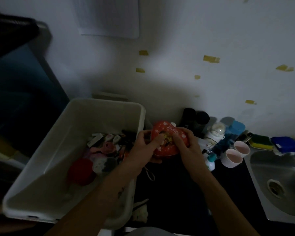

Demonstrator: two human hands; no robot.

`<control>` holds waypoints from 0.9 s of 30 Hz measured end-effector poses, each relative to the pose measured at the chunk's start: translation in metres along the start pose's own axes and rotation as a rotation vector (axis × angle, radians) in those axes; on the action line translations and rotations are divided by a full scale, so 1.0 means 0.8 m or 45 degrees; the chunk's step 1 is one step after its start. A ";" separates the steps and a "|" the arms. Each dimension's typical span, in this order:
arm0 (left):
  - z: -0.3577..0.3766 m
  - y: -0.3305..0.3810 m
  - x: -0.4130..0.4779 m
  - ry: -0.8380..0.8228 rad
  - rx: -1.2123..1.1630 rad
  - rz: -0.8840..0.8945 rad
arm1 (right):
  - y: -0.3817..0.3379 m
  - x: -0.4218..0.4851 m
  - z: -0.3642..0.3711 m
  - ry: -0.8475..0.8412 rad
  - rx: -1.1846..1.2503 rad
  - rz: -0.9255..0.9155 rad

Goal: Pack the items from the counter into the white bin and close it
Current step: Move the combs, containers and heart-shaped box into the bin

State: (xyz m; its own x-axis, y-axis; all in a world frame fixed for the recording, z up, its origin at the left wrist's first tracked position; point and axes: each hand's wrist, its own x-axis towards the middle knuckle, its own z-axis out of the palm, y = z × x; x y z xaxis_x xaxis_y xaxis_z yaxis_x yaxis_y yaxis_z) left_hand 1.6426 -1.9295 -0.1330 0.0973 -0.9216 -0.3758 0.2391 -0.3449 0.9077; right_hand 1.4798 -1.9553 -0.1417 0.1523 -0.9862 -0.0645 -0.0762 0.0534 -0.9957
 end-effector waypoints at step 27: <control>-0.271 -0.055 -0.008 0.125 0.552 -0.303 | 0.036 -0.002 0.268 -0.505 -0.451 0.731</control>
State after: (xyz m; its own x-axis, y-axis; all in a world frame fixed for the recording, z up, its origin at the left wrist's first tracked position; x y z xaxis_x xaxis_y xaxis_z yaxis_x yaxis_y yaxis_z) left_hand 1.8412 -1.8699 -0.2112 0.1842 -0.7946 -0.5784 -0.1554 -0.6047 0.7812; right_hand 1.6887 -1.9182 -0.1843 0.3296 -0.6860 -0.6487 -0.5492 0.4196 -0.7227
